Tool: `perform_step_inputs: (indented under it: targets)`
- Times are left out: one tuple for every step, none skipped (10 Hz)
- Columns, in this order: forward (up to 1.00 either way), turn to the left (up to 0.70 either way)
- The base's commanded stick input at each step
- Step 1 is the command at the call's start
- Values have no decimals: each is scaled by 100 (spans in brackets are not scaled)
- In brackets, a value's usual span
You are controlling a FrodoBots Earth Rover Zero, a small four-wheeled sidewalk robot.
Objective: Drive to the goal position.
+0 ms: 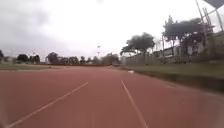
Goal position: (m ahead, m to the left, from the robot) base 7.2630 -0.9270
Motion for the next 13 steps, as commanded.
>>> perform_step_inputs:
  targets:
    - [70,0]
    - [70,-30]
    - [70,-30]
    - [70,-30]
    - [70,-30]
    - [70,-21]
    - [70,-19]
    - [70,-14]
    - [70,-4]
    - [70,0]
    - [70,0]
    - [70,0]
    - [70,0]
